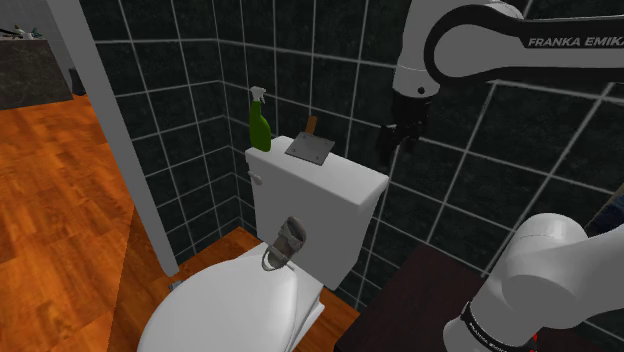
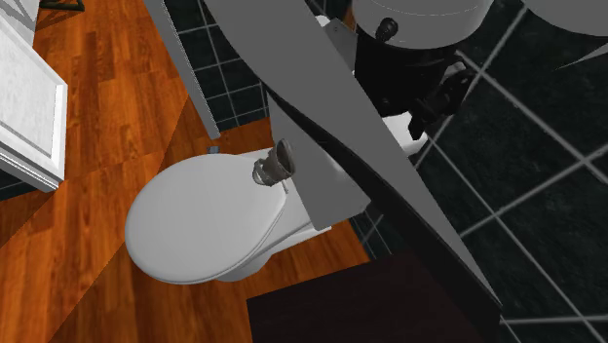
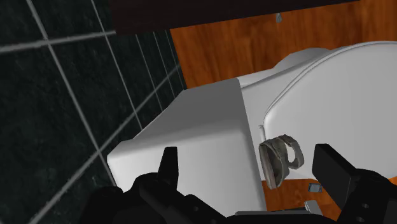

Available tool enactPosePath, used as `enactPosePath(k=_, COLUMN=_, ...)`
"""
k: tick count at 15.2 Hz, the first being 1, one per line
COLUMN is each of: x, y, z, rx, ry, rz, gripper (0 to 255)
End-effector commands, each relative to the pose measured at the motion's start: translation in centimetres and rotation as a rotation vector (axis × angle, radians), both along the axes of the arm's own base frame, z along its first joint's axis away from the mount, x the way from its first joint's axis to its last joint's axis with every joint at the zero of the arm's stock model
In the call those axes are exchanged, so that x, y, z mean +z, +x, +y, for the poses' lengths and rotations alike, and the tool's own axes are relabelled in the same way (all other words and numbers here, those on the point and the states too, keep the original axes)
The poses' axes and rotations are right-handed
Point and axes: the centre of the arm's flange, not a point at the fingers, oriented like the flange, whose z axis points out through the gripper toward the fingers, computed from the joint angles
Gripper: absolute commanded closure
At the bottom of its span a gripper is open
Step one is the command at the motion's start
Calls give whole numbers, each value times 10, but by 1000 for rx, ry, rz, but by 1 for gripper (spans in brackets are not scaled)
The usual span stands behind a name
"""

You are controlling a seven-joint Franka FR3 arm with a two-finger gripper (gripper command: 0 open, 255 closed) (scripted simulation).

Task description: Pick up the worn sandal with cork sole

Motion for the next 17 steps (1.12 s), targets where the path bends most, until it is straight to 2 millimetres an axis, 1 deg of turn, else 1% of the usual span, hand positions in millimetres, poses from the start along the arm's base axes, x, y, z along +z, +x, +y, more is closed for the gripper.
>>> enactPosePath(k=1, x=0, y=0, z=0, rx=0, ry=0, rz=0, gripper=0)
enactPosePath(k=17, x=-154, y=142, z=64, rx=82, ry=-29, rz=69, gripper=0)
